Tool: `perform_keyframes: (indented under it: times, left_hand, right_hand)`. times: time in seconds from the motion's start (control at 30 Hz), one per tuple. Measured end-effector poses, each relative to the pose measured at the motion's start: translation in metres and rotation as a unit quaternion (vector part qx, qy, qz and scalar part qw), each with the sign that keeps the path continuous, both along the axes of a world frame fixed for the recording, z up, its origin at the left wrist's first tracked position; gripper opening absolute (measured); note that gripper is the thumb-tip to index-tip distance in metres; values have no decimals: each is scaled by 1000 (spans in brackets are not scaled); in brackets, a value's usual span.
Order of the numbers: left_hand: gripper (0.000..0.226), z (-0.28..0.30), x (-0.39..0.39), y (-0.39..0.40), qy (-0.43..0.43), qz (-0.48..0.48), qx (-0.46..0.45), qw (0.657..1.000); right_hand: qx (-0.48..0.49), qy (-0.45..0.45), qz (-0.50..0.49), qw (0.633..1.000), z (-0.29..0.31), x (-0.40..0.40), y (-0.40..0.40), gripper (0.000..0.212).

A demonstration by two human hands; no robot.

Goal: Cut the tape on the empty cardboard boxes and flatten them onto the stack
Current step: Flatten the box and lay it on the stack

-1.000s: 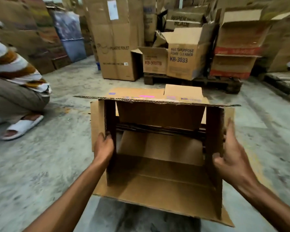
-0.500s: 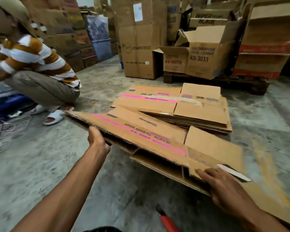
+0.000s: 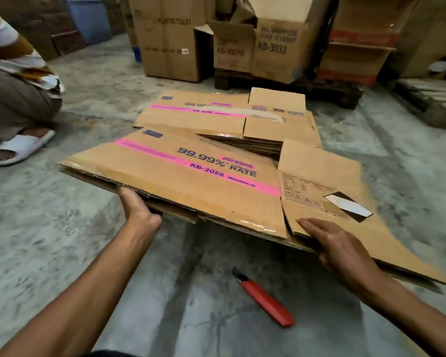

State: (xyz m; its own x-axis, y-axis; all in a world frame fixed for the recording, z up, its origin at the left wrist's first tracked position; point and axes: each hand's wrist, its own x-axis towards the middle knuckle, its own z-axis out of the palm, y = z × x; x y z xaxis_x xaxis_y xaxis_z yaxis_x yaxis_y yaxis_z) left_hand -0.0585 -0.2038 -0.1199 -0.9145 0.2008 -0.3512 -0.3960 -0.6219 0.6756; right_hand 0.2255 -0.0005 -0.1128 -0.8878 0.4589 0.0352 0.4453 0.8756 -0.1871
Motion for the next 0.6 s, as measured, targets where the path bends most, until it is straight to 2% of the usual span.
perform_keyframes:
  times: [0.17,0.37,0.47,0.53,0.6]
  left_hand:
    - [55,-64,21,-33,-38,-21,2,999]
    - [61,-119,46,-75,-147,12,-55,988]
    - [50,-134,45,-94,-194,28,-167,966]
    - [37,-129,31,-100,-177,27,-257,950]
    - [33,-120,15,-102,-144,-9,-342,928]
  right_hand:
    - [-71,-96,17,993,-59,-4,-23,75]
    - [-32,-218,71,973,-68,-9,-35,68]
    - [-54,-240,82,966,-66,-12,-36,64]
    - [-55,-223,77,970,-67,-20,-39,59]
    - [-44,-212,65,974,-70,-31,-43,51]
